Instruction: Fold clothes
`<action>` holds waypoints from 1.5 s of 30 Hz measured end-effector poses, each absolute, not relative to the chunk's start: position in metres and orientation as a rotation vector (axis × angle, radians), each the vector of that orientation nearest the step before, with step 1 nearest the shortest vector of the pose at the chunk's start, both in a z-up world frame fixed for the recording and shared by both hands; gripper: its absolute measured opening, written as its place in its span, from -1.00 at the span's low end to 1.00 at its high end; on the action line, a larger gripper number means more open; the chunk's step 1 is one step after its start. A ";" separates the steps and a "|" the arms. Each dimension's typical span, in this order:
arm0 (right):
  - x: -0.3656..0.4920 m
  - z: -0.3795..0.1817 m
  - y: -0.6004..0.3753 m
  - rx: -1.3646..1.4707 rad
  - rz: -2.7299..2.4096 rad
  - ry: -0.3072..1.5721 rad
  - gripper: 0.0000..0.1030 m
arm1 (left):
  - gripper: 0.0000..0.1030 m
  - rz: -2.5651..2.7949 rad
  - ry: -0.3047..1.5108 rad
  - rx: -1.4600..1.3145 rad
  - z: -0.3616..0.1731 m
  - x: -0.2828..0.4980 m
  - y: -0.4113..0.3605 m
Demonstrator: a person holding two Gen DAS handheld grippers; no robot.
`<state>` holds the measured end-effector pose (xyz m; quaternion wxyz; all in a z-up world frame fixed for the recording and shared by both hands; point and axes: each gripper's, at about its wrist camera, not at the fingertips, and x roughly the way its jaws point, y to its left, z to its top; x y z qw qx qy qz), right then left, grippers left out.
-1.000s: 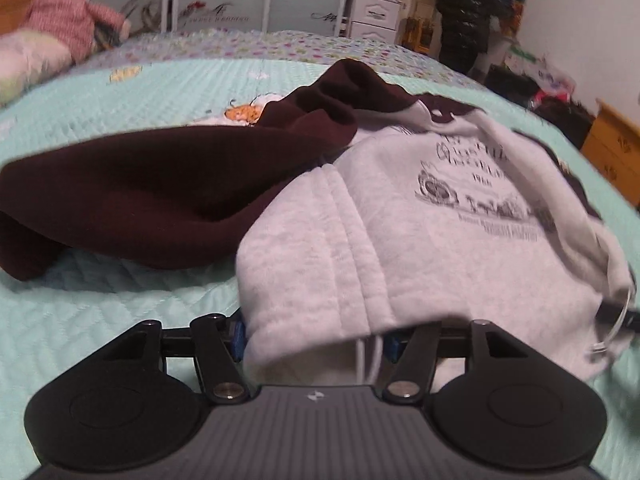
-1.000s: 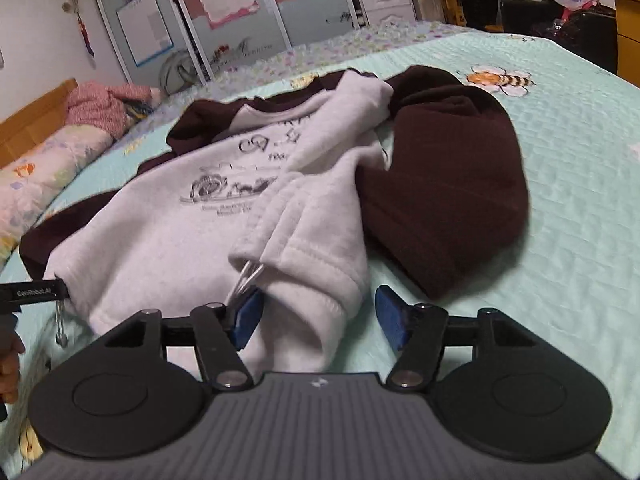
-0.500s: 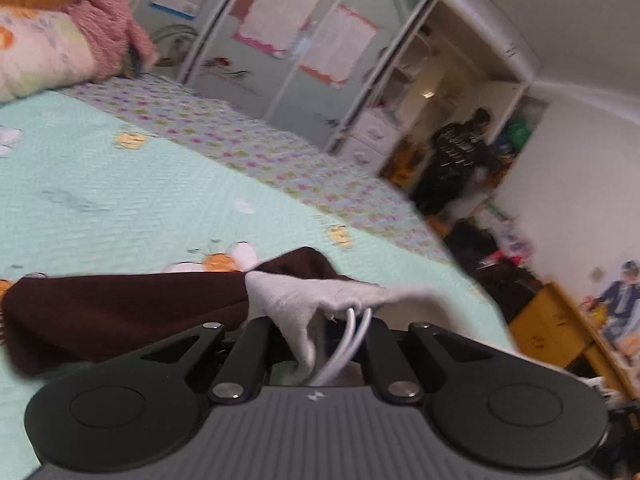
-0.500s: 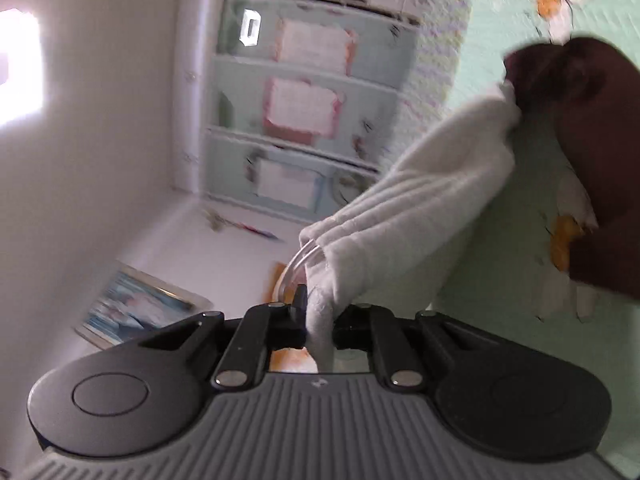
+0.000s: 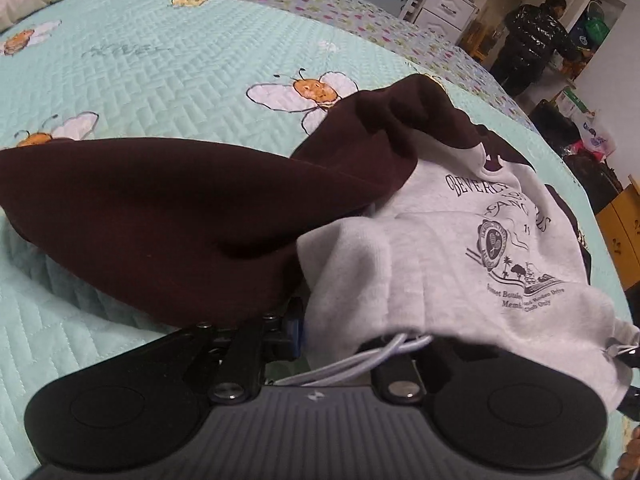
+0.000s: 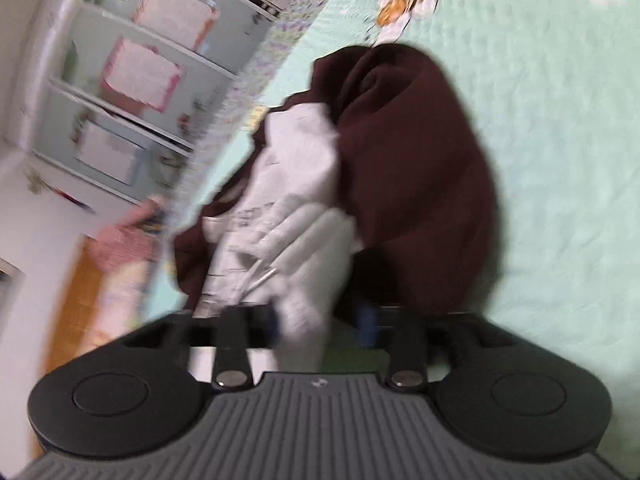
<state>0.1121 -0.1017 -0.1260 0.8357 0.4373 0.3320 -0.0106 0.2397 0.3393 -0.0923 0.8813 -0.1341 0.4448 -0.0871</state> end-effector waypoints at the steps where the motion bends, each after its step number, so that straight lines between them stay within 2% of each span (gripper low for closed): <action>1: 0.108 -0.123 -0.105 0.899 -0.029 0.707 0.14 | -0.54 -0.182 0.923 -0.261 -0.093 0.239 0.339; 7: 0.062 -0.126 -0.109 0.822 -0.118 0.744 0.17 | -0.49 -0.192 0.910 -0.213 -0.106 0.228 0.344; 12: 0.040 -0.120 -0.086 0.630 -0.089 0.737 0.17 | -0.49 -0.199 0.895 -0.202 -0.107 0.227 0.343; 16: 0.032 -0.104 -0.063 0.402 -0.113 0.740 0.18 | -0.49 -0.210 0.865 -0.104 -0.108 0.220 0.332; 20: 0.015 -0.073 -0.018 0.127 -0.038 0.544 0.19 | -0.52 -0.216 0.839 -0.062 -0.111 0.214 0.326; 22: 0.019 -0.069 0.015 0.012 0.104 0.525 0.29 | -0.53 -0.214 0.836 -0.082 -0.112 0.213 0.326; 30: 0.068 -0.114 0.135 -0.471 0.382 0.545 0.32 | -0.53 -0.220 0.856 -0.152 -0.108 0.218 0.328; 32: 0.081 -0.121 0.141 -0.537 0.398 0.558 0.25 | -0.53 -0.226 0.860 -0.155 -0.108 0.219 0.329; 33: 0.089 -0.122 0.139 -0.537 0.411 0.585 -0.25 | -0.53 -0.228 0.863 -0.158 -0.108 0.220 0.329; 34: 0.098 -0.122 0.137 -0.529 0.425 0.617 -0.89 | -0.53 -0.232 0.866 -0.160 -0.108 0.221 0.329; 41: 0.134 -0.079 0.122 -0.411 0.376 0.543 -0.87 | -0.49 -0.268 0.848 -0.196 -0.100 0.222 0.327; 43: 0.142 -0.065 0.123 -0.379 0.374 0.505 -0.81 | -0.50 -0.238 0.843 -0.177 -0.099 0.224 0.326; 45: 0.150 -0.066 0.114 -0.271 0.410 0.568 -0.72 | -0.50 -0.210 0.855 -0.187 -0.101 0.227 0.330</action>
